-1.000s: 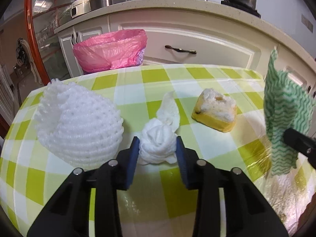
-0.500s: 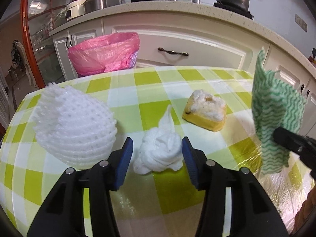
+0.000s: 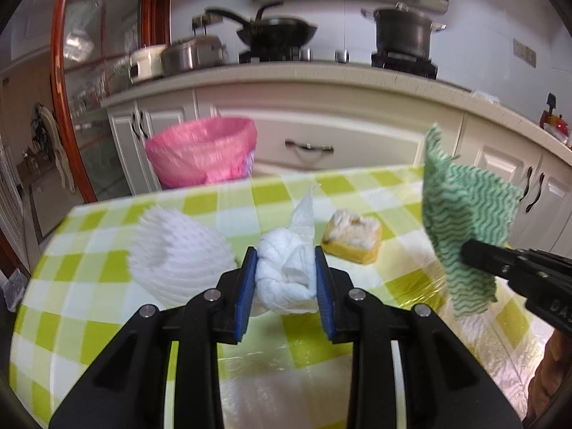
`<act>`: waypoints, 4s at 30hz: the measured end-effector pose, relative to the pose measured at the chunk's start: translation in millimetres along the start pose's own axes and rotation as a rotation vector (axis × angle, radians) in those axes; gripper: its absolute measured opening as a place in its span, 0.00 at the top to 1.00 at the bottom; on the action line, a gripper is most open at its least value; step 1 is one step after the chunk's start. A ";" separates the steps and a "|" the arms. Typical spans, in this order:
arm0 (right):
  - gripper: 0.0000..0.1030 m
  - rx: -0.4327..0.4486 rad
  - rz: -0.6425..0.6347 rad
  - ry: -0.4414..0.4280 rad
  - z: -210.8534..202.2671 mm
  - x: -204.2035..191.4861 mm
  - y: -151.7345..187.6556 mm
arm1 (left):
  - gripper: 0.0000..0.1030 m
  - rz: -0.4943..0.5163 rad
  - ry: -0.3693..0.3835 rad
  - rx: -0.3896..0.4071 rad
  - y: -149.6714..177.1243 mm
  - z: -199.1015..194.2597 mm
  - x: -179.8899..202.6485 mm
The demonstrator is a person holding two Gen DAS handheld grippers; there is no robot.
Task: Collect trash
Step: 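Carry the green cloth and white tissue with both tools toward the pink bin, then open the left tool over the bin while the right tool releases the green cloth, then move both tools back over the foam net and sponge piece on the table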
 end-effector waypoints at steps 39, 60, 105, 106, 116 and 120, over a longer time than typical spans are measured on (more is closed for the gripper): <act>0.91 0.018 -0.188 -0.047 19.1 -147.2 -19.7 | 0.70 -0.164 -0.088 0.163 4.2 -102.4 -130.0; 0.91 0.036 -0.270 -0.062 104.9 -129.2 -162.5 | 0.70 -0.089 -0.064 0.172 -135.0 -14.9 -169.4; 0.62 0.039 -0.283 -0.108 139.5 -73.5 -247.7 | 0.18 -0.141 -0.064 0.158 -195.9 72.9 -218.6; 0.60 0.040 -0.285 -0.091 131.5 -68.6 -240.1 | 0.16 -0.148 -0.056 0.161 -187.2 59.1 -211.7; 0.45 -0.052 -0.147 0.031 77.4 3.5 -113.5 | 0.12 -0.191 -0.049 0.123 -90.0 -7.0 -155.8; 0.45 -0.055 -0.107 0.020 62.0 6.2 -77.5 | 0.12 -0.190 -0.083 0.110 -62.7 -14.9 -147.3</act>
Point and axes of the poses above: each gripper's, at about its wrist camera, not at the fingertips, and z roughly the way its jaws point, x to its right, y to its underside, the point moved 10 cm from there along z, roughly the way its jaws point, and after that the axes turned 8 degrees about -x, right-handed, at the moved point
